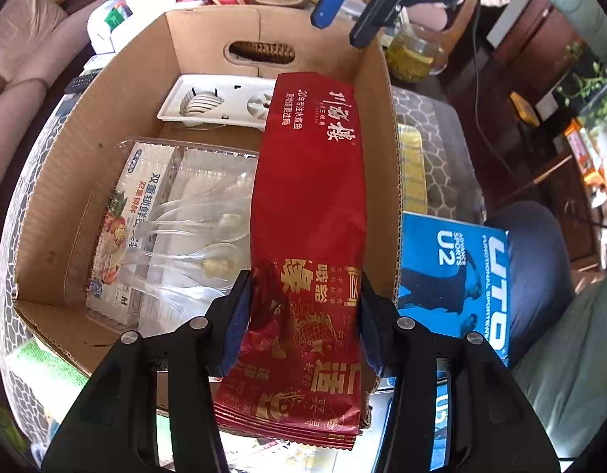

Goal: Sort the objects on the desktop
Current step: 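Lower the red packet into the cardboard box and open the left tool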

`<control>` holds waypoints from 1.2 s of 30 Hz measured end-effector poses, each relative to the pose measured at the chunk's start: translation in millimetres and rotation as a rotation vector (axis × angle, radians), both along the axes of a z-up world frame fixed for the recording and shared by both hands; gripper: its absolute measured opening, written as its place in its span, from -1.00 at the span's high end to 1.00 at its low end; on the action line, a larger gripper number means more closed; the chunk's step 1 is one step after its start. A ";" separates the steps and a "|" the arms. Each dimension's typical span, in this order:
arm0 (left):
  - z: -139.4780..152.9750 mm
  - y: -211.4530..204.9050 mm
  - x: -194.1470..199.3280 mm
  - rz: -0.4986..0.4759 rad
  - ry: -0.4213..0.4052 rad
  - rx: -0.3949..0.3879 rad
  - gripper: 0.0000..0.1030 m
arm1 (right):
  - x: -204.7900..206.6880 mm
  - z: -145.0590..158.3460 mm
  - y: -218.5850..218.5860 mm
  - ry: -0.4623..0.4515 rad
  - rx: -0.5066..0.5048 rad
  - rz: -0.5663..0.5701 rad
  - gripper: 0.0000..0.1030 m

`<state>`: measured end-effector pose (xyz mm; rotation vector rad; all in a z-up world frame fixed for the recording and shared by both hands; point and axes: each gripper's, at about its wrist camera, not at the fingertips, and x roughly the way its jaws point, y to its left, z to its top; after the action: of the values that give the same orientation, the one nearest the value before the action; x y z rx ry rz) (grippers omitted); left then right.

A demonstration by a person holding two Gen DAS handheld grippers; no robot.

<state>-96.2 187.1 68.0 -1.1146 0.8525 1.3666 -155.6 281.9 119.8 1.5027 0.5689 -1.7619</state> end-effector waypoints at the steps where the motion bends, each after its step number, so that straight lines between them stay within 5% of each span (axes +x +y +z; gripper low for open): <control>1: -4.7 3.6 -0.1 -0.002 0.000 -0.016 0.09 | 2.3 -3.3 3.0 -0.002 -0.008 -0.015 0.37; 10: -23.7 26.1 -2.9 -0.031 -0.035 -0.061 0.09 | -5.1 -29.5 -8.7 -0.027 -0.038 -0.014 0.33; 15: -20.7 24.2 -5.5 -0.039 -0.026 -0.090 -0.11 | -13.3 -42.3 -22.6 -0.045 -0.035 0.005 0.32; 23: -3.6 8.1 -13.5 -0.014 -0.042 -0.053 -0.24 | -23.7 -62.0 -51.6 -0.080 -0.061 0.042 0.32; 36: 18.0 -11.8 -9.5 0.057 -0.054 0.037 -0.24 | -20.9 -108.2 -59.1 -0.202 0.038 0.025 0.29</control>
<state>-105.8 175.3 86.1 -1.1491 0.7590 1.3875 -176.4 222.8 11.6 1.6691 0.5179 -1.5648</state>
